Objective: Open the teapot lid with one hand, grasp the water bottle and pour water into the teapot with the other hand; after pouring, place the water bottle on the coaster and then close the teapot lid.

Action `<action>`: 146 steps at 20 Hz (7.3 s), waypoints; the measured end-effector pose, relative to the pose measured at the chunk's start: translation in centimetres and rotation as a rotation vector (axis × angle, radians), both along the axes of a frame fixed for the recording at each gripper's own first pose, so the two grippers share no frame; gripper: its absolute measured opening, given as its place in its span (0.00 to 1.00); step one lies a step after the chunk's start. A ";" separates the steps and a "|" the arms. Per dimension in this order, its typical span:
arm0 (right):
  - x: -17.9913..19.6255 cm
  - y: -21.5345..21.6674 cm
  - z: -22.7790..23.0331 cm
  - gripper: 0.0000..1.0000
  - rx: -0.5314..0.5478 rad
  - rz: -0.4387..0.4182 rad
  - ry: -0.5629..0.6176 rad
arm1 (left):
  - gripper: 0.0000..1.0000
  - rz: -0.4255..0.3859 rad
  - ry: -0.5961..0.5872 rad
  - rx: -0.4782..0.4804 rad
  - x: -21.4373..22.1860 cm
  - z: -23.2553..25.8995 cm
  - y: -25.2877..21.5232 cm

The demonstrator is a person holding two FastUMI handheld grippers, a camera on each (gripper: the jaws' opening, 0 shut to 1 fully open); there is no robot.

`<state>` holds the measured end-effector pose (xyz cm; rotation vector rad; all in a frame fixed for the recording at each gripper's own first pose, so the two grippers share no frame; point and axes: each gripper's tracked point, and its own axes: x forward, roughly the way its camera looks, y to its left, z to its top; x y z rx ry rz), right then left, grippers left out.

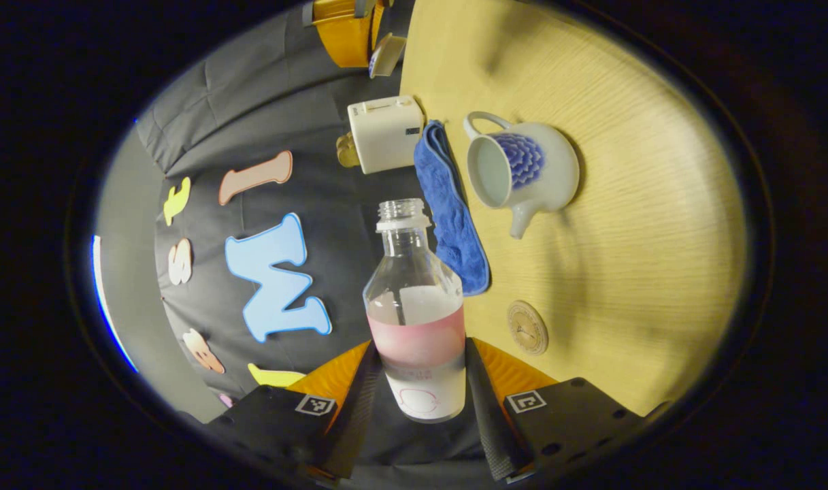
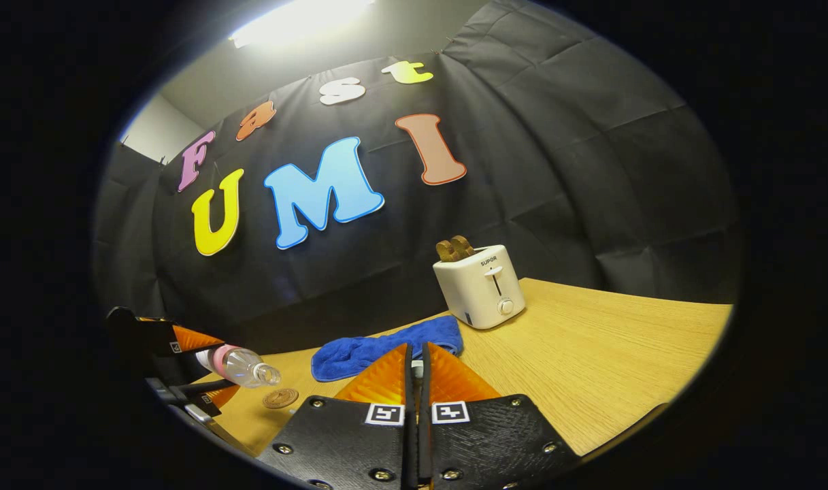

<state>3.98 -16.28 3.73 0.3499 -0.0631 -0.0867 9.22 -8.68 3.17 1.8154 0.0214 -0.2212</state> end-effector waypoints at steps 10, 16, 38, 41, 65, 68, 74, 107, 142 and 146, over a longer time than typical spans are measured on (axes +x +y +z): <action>0.0 -0.1 0.0 0.00 0.008 0.004 -0.003 | 0.84 -0.013 0.002 0.088 0.4 0.1 -0.6; -0.1 0.0 0.0 0.00 0.010 0.009 -0.002 | 0.84 -0.016 -0.004 0.160 0.6 0.5 -0.4; -0.1 0.2 0.1 0.00 0.019 0.024 -0.007 | 0.84 -0.031 0.001 0.312 1.0 1.6 -1.1; -0.1 0.1 0.1 0.00 0.024 0.025 -0.009 | 0.84 -0.032 0.007 0.335 1.1 1.6 -1.2; -0.2 0.1 0.1 0.00 0.047 0.039 -0.010 | 0.84 -0.039 0.007 0.512 1.9 2.4 -2.3; -0.2 0.1 0.2 0.00 0.052 0.041 -0.010 | 0.84 -0.039 0.009 0.521 1.8 2.3 -2.5; -0.3 0.1 0.1 0.00 0.051 0.044 -0.007 | 0.84 -0.044 0.002 0.531 1.7 2.3 -2.8; 0.4 2.2 -0.9 0.00 -0.016 0.086 0.035 | 0.84 0.087 0.081 -0.539 2.9 -2.8 2.8; 0.9 9.4 -1.2 0.00 -0.281 0.195 -0.015 | 1.00 0.212 0.276 -1.732 12.2 -4.6 6.5; 1.1 10.4 -0.9 0.00 -0.303 0.215 -0.027 | 1.00 0.199 0.282 -1.722 10.6 -3.9 6.2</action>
